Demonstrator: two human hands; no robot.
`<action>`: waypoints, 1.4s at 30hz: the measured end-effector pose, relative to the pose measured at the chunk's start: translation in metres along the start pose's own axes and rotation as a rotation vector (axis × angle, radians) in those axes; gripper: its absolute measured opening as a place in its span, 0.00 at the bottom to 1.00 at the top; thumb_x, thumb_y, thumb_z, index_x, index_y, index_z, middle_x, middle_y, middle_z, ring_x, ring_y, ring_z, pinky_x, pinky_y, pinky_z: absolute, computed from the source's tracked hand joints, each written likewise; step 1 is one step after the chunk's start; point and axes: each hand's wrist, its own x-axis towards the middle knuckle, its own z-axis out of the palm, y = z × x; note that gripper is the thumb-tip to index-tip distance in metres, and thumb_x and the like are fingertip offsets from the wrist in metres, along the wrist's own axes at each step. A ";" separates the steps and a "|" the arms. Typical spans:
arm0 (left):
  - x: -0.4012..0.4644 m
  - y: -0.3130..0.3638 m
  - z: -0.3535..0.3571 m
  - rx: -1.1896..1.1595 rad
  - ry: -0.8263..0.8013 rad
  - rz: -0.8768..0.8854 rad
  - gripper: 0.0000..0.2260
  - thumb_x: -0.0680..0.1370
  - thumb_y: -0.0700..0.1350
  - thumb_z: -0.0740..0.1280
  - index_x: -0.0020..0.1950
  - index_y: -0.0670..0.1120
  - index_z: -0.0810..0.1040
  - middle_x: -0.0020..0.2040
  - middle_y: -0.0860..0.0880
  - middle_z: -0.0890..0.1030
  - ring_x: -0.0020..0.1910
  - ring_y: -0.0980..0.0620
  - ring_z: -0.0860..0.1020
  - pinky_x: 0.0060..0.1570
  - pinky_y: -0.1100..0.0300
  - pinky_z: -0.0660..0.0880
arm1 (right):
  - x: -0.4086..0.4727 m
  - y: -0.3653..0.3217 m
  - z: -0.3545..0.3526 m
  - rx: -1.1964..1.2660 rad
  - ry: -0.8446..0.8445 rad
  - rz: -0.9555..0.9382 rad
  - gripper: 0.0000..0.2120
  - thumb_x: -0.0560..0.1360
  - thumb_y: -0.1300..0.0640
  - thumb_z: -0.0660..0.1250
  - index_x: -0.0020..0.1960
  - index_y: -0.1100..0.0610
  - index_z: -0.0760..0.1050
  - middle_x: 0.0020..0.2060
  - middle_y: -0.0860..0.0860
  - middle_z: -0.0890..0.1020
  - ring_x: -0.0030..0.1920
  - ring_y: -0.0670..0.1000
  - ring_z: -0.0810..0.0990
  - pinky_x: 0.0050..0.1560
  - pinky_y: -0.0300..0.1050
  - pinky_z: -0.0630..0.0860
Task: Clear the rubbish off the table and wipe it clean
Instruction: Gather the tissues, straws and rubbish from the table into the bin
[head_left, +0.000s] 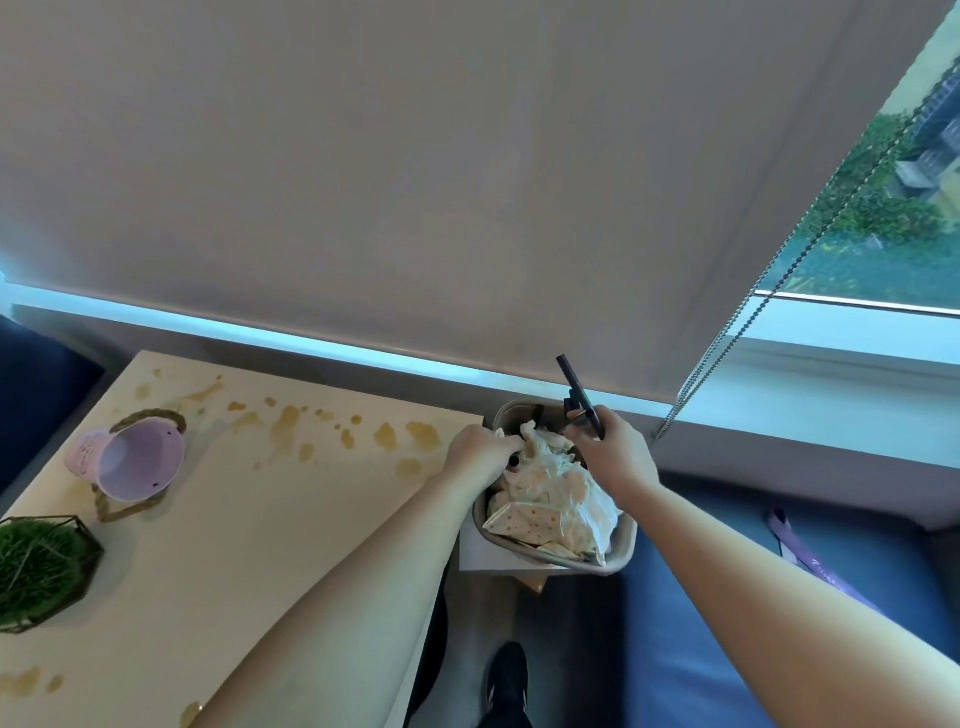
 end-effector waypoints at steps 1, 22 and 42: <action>0.004 0.002 0.002 -0.006 -0.010 -0.005 0.22 0.76 0.52 0.68 0.59 0.35 0.77 0.40 0.41 0.80 0.30 0.52 0.70 0.27 0.60 0.62 | 0.003 0.001 0.001 -0.014 0.000 0.009 0.07 0.77 0.48 0.63 0.54 0.43 0.75 0.45 0.46 0.80 0.39 0.49 0.81 0.29 0.41 0.73; 0.054 0.023 0.038 -0.246 0.002 -0.208 0.18 0.80 0.51 0.64 0.64 0.41 0.76 0.42 0.45 0.79 0.32 0.51 0.71 0.28 0.60 0.66 | 0.009 0.005 0.012 0.249 0.042 0.113 0.09 0.79 0.56 0.58 0.59 0.52 0.63 0.41 0.45 0.74 0.35 0.44 0.73 0.32 0.41 0.69; -0.007 0.024 0.033 -0.310 0.142 -0.109 0.06 0.80 0.41 0.59 0.52 0.51 0.64 0.57 0.46 0.58 0.53 0.45 0.67 0.53 0.51 0.74 | -0.026 0.032 0.010 -0.195 0.122 -0.162 0.06 0.79 0.57 0.63 0.55 0.53 0.75 0.56 0.46 0.76 0.59 0.50 0.71 0.46 0.45 0.70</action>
